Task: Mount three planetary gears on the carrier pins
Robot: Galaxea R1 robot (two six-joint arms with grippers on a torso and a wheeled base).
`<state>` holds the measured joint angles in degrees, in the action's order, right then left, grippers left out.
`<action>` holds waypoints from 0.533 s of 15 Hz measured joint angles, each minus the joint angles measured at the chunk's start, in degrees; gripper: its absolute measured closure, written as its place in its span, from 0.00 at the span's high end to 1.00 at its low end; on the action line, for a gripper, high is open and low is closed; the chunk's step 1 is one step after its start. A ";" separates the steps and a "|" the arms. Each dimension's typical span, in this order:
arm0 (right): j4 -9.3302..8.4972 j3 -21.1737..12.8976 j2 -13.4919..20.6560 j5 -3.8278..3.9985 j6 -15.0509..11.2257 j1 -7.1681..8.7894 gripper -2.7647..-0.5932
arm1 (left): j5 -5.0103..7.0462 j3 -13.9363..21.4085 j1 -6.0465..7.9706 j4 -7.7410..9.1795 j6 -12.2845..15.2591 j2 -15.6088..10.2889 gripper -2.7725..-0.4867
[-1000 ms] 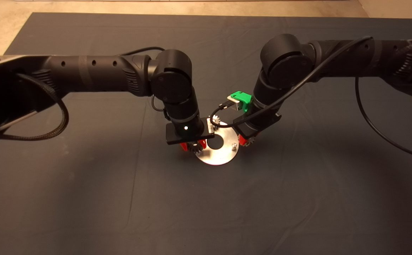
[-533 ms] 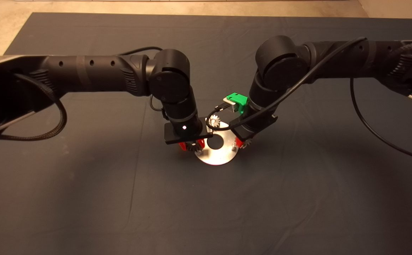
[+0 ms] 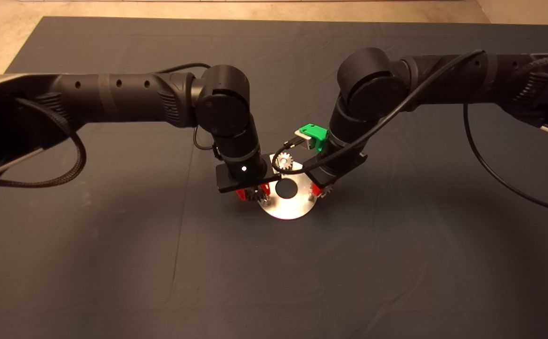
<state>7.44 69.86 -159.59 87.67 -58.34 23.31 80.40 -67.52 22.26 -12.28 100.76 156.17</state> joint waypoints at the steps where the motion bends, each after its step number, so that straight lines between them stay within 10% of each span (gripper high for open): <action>1: 0.00 0.38 0.01 0.03 0.02 0.00 0.17 | -0.02 -0.56 0.00 -0.01 0.01 0.05 0.15; 8: 0.02 0.98 0.00 0.02 0.27 0.00 0.17 | 0.00 -1.88 0.00 0.05 0.45 0.17 0.15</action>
<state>7.46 70.84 -159.59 87.70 -58.08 23.31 80.40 -69.40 22.26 -12.23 101.21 156.34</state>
